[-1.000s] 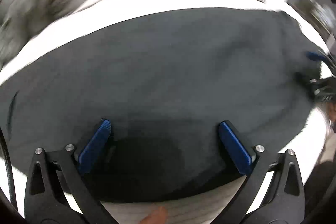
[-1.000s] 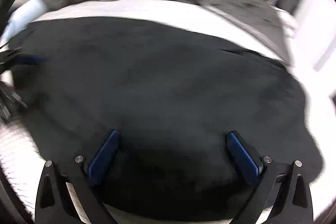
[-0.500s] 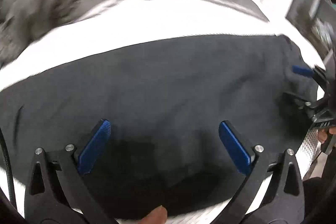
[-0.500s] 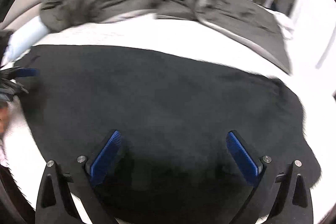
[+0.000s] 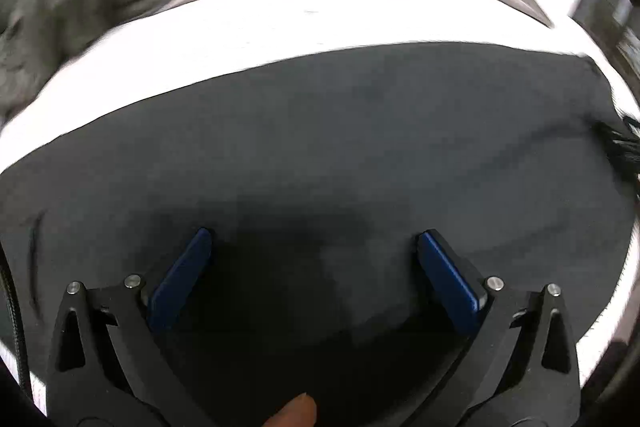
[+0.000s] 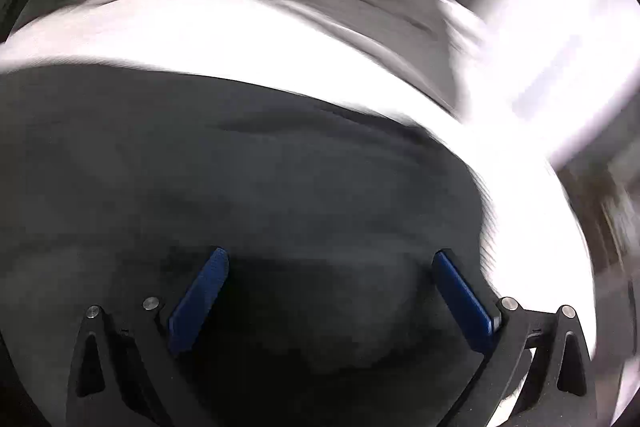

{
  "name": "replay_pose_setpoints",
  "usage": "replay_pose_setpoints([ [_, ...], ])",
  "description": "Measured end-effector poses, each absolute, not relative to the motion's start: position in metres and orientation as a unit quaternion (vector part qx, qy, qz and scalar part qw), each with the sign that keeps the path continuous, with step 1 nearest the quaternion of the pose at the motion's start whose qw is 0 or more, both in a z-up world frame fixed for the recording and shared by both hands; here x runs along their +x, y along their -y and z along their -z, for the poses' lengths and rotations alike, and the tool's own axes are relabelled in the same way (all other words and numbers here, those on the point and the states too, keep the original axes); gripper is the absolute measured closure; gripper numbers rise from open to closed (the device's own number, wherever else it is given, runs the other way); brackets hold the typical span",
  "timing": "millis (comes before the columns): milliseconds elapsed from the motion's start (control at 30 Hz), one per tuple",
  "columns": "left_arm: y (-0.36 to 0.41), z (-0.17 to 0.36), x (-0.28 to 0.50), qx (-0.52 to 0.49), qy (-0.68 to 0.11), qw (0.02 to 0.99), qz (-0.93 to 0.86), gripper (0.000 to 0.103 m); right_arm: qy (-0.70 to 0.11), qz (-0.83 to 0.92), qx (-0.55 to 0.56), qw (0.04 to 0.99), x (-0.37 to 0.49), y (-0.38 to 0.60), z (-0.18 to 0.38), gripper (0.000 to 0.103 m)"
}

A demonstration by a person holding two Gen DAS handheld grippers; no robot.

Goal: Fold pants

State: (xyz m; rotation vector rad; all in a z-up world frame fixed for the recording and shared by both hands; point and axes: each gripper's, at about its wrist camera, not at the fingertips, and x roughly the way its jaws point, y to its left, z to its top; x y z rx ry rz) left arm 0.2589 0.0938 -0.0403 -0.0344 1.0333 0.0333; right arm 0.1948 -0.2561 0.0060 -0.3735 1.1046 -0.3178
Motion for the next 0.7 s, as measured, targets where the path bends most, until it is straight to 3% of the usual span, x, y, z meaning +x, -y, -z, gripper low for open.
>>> replay_pose_setpoints([
  [67,-0.11,0.041,0.257,-0.032,-0.491,0.87,-0.039,0.0,-0.523,0.15,-0.121,0.83,0.193,0.277,-0.009,0.001],
  [233,-0.106,0.021,0.251,-0.063,-0.469,0.881,-0.028,0.001,-0.487,0.167,-0.195,0.835,0.179,0.246,-0.03,0.0],
  [367,-0.068,0.009,0.262,-0.072,-0.448,0.891,0.013,0.001,-0.469,0.074,-0.159,0.866,0.182,0.203,-0.049,0.0],
  [500,-0.007,0.016,0.295,-0.029,-0.476,0.878,0.049,0.001,-0.501,-0.044,-0.115,0.856,0.196,0.153,-0.032,0.0],
  [700,0.034,0.037,0.314,0.019,-0.504,0.858,0.102,0.001,-0.539,-0.071,-0.249,0.801,0.208,0.106,0.019,0.001],
])
